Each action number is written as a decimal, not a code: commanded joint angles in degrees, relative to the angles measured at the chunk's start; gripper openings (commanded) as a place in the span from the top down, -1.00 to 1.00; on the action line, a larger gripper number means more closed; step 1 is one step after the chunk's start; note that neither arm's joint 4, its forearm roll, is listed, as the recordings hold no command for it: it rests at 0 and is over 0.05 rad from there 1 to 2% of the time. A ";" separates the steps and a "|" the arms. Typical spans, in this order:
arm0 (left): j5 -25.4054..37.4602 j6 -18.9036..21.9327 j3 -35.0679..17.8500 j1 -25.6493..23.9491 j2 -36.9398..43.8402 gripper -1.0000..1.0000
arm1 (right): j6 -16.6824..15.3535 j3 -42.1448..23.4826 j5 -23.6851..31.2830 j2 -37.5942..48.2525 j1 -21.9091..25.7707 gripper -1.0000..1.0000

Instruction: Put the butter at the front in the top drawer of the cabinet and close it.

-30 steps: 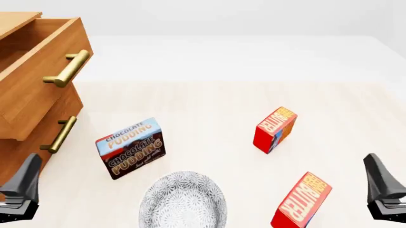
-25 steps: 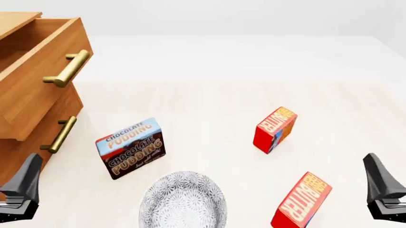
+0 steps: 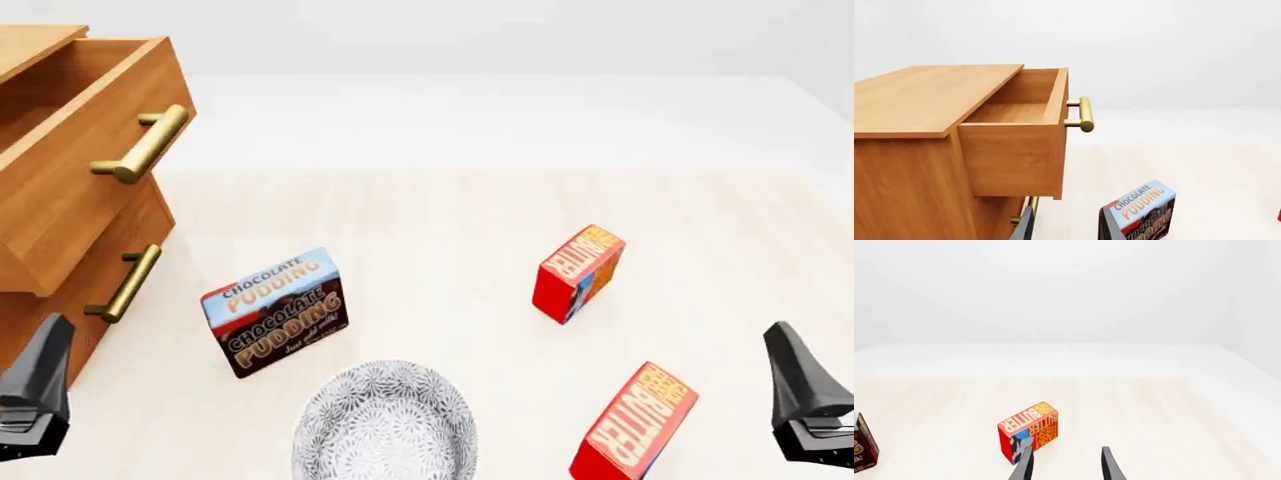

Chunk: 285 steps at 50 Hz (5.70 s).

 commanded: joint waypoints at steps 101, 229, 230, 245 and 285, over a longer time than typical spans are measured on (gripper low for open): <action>66.24 -11.79 -76.00 -1.83 52.74 -1.00 | 0.00 0.03 0.02 -0.06 0.01 -1.00; 49.09 -19.42 -65.08 -12.10 66.88 -1.00 | -0.01 0.03 0.03 -0.06 0.00 -1.00; 49.10 -19.38 -65.23 -12.03 67.01 -1.00 | 0.01 0.03 0.03 -0.06 -0.01 -1.00; 48.46 -20.26 -65.58 -17.01 68.20 -1.00 | 0.02 0.03 0.03 -0.05 0.00 -1.00; 47.18 -20.96 -69.39 -22.29 74.06 -1.00 | 0.02 0.03 0.03 -0.04 0.00 -1.00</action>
